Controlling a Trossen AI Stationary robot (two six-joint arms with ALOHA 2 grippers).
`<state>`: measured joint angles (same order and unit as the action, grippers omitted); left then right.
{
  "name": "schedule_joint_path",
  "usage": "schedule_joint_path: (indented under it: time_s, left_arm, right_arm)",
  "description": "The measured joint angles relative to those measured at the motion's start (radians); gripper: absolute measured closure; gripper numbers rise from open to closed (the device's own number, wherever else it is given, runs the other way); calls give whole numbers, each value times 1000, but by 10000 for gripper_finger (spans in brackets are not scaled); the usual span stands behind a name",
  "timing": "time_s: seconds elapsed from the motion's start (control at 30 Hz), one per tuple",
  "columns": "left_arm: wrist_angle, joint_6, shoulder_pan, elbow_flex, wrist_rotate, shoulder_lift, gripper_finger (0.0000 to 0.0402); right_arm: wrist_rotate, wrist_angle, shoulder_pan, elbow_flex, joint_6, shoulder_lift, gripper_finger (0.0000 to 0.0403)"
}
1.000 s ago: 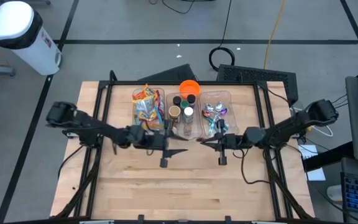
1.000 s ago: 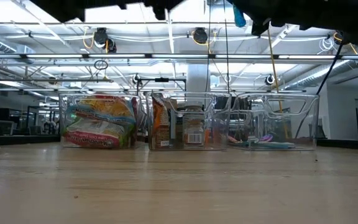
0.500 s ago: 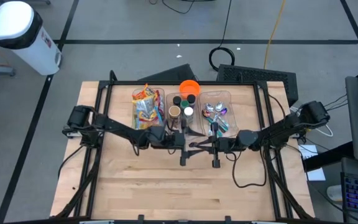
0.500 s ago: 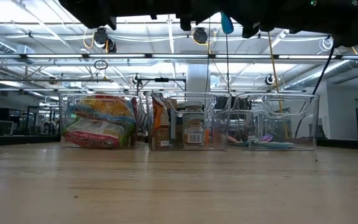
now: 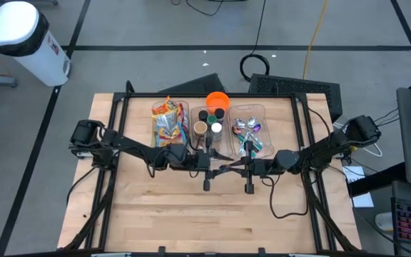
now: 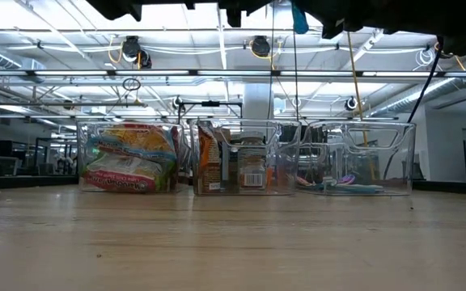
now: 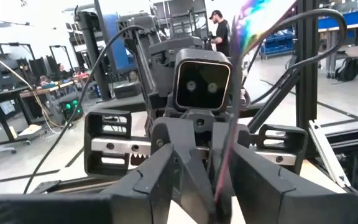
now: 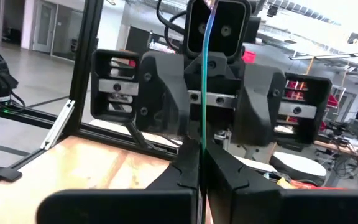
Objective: Pick & Place Food Item
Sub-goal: Put the purple spoon into the right transparent bin
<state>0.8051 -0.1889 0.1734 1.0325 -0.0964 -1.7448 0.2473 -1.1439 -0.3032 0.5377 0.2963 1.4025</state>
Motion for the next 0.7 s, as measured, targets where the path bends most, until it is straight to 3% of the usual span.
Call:
schedule_joint_path:
  time_s: [0.33, 0.6, 0.7]
  left_arm:
    - [-47, -6, 6, 0, 0, 23, 283]
    - [-46, -38, 13, 0, 33, 23, 381]
    - [-47, -20, 12, 0, 47, 23, 390]
  right_arm:
    - [38, 1, -6, 0, 10, 0, 403]
    - [37, 2, -7, 0, 11, 0, 403]
    - [36, 0, -7, 0, 10, 0, 403]
